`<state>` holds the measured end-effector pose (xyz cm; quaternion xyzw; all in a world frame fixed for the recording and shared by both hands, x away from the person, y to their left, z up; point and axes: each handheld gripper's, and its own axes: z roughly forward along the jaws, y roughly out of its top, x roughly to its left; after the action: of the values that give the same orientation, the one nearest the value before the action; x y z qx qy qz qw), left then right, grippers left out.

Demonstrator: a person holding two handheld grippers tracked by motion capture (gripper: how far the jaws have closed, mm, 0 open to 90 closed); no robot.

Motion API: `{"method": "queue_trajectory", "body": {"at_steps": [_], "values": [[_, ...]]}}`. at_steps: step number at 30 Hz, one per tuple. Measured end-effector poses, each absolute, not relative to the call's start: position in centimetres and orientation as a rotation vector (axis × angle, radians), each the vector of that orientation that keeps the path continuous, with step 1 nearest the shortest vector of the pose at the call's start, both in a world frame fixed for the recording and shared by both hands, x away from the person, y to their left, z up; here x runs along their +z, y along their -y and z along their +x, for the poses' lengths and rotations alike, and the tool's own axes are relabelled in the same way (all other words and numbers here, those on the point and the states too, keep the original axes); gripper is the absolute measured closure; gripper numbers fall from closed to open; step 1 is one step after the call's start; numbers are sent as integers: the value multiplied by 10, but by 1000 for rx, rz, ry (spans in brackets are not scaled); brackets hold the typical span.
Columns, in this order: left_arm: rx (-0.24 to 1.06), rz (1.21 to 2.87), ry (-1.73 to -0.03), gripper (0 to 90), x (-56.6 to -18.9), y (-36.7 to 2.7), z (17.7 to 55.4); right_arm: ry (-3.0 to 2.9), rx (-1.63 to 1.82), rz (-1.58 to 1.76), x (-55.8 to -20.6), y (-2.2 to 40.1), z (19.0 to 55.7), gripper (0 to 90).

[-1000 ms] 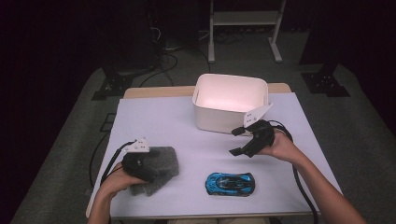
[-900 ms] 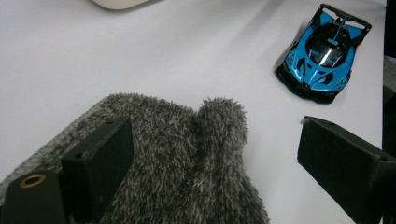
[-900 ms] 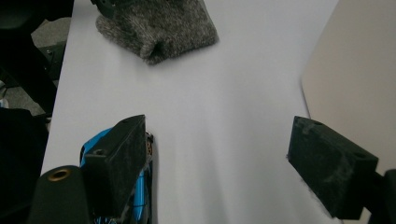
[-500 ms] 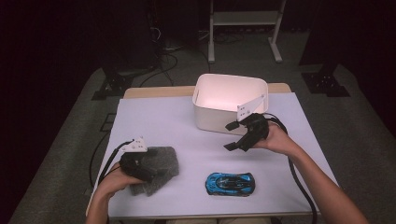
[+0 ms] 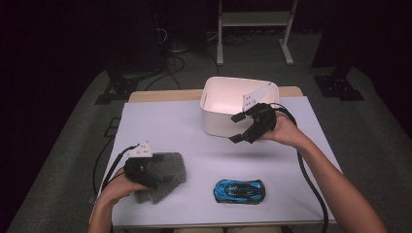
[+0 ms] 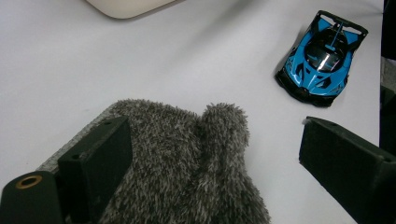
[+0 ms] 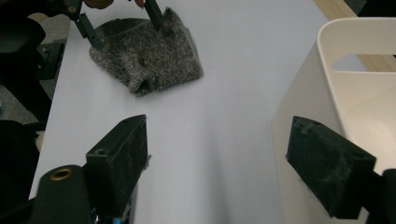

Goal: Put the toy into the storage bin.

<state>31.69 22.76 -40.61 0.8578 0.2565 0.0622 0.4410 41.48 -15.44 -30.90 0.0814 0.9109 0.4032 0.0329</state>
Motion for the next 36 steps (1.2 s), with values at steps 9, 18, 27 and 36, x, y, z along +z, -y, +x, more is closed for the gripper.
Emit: {"method": "queue_trajectory", "body": {"at_steps": [9, 18, 27, 36], "values": [[153, 2125, -638, 93, -406, -229, 316, -2804, 1158, 295, -298, 146, 446, 214], [148, 2128, -634, 93, -406, -230, 316, -2820, 1095, 346, -307, 144, 474, 397], [148, 2125, -636, 93, -406, -230, 316, -2862, 961, 311, -321, 140, 482, 779], [155, 2120, -647, 93, -406, -233, 313, -2874, 939, 276, -322, 138, 480, 864]]}}
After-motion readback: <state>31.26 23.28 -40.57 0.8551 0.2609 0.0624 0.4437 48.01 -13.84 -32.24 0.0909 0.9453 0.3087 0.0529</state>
